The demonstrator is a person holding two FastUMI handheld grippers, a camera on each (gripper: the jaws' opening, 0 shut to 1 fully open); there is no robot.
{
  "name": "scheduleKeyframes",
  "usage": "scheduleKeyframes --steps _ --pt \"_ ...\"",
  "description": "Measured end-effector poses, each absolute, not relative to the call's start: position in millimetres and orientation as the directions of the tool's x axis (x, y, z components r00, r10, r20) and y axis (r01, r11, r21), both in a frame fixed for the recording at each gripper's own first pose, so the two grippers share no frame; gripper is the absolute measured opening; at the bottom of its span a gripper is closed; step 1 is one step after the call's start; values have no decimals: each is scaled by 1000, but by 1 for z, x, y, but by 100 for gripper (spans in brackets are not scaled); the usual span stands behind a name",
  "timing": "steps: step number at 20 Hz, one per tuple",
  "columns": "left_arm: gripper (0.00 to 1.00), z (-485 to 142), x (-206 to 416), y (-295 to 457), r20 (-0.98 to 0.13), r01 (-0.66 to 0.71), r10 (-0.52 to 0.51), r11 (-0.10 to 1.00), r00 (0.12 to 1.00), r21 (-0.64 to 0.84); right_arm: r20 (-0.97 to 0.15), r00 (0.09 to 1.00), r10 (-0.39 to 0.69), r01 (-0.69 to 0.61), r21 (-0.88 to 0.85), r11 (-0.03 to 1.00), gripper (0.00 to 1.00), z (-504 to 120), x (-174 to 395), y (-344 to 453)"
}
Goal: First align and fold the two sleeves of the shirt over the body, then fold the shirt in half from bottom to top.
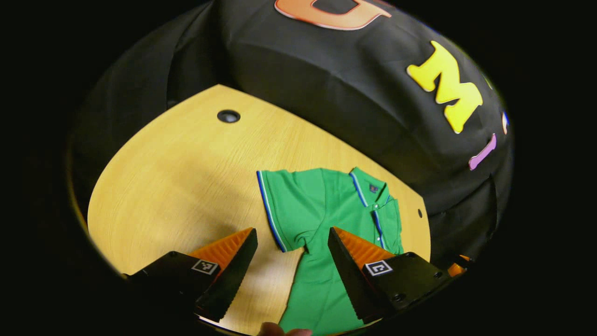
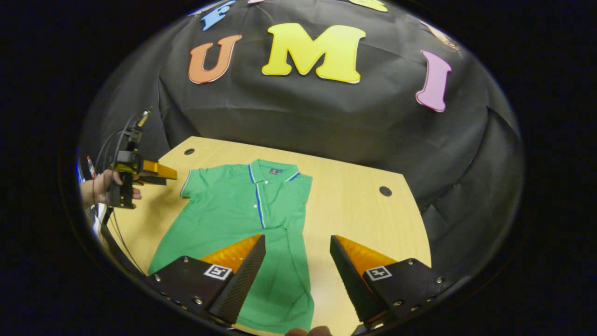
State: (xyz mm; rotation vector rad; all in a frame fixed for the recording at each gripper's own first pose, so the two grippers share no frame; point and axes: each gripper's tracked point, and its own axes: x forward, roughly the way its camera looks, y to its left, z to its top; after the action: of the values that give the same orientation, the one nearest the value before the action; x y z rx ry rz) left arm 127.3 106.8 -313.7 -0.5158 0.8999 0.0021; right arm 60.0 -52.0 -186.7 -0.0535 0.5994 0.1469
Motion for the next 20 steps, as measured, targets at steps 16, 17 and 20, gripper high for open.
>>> scheduleKeyframes --steps 16,17,20 --pt "76 -369 173 130 -968 -277 -111 945 226 -173 -573 808 137 -77 128 989 88 -189 57 -100" --pt "70 -369 175 131 -973 -271 -86 952 214 -144 -575 805 145 -69 152 986 88 -191 57 -100" --pt "42 -369 177 125 -977 -252 -65 961 205 -117 -586 796 148 -36 198 980 88 -202 57 -107"
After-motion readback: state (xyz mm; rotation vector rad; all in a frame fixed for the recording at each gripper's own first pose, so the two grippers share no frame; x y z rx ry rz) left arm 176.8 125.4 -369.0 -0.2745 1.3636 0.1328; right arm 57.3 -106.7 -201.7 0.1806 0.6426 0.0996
